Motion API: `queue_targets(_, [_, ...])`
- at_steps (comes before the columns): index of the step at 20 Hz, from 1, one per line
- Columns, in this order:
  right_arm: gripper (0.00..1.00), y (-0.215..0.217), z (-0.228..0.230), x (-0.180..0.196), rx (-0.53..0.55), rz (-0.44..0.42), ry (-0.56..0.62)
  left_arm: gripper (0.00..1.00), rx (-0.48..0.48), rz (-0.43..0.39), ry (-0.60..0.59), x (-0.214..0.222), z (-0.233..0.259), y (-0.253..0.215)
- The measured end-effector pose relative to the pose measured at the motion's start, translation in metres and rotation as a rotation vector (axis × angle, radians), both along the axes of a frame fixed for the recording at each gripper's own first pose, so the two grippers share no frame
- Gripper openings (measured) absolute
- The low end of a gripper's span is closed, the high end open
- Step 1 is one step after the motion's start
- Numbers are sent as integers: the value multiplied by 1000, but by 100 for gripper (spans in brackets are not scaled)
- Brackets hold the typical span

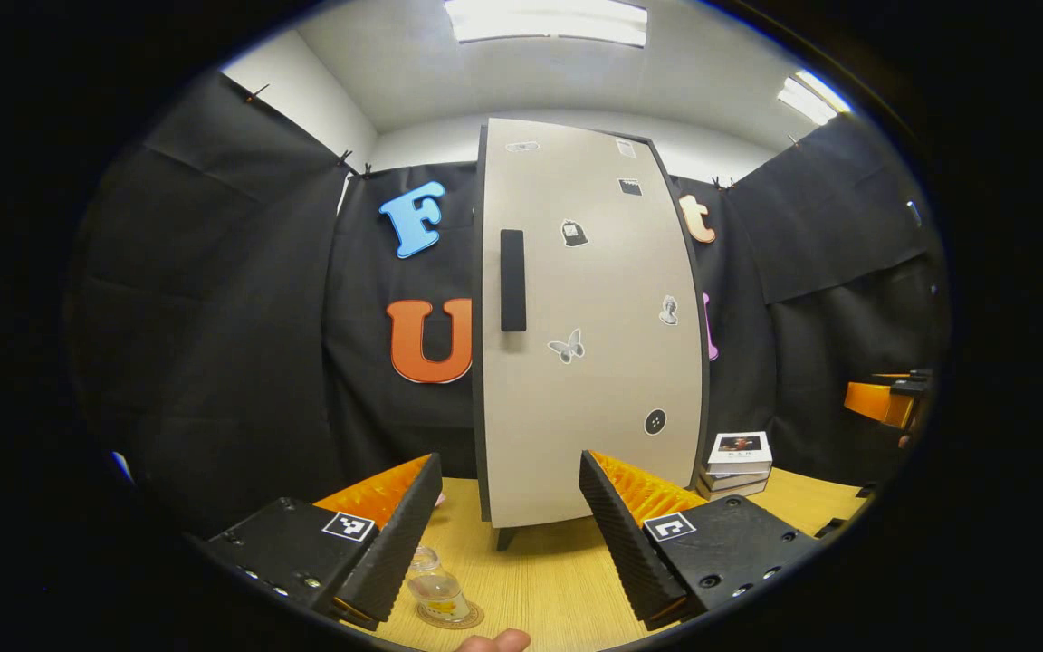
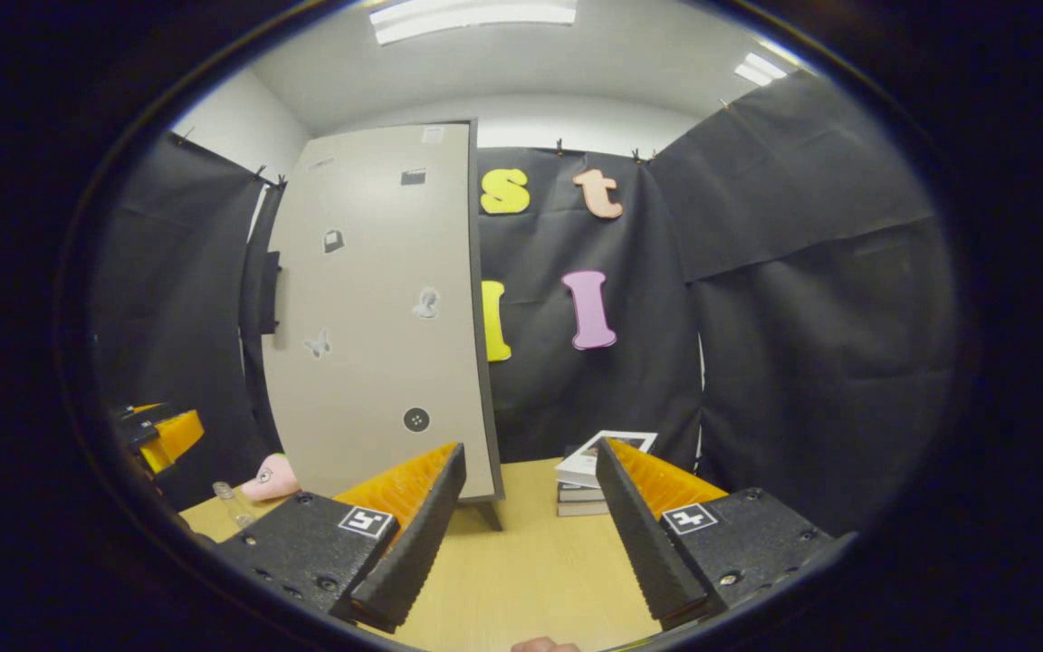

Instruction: Open the cabinet door with the right hand, grasp the bottle in the cabinet with the left hand and place it on the coaster, then close the cabinet door with the right hand.

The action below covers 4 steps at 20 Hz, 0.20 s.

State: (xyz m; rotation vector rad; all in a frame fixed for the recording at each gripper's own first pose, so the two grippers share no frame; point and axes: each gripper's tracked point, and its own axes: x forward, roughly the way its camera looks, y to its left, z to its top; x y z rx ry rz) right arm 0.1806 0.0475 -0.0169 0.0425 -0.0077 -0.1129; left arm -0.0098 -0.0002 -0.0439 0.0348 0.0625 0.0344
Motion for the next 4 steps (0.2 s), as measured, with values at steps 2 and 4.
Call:
queue_targets(2, [93,2,1,0,-6,6,1,92,0,1,-1,-1,1,1])
queue_targets(4, [93,3,3,0,-7,8,-6,92,-1,5,2,-2,0,2])
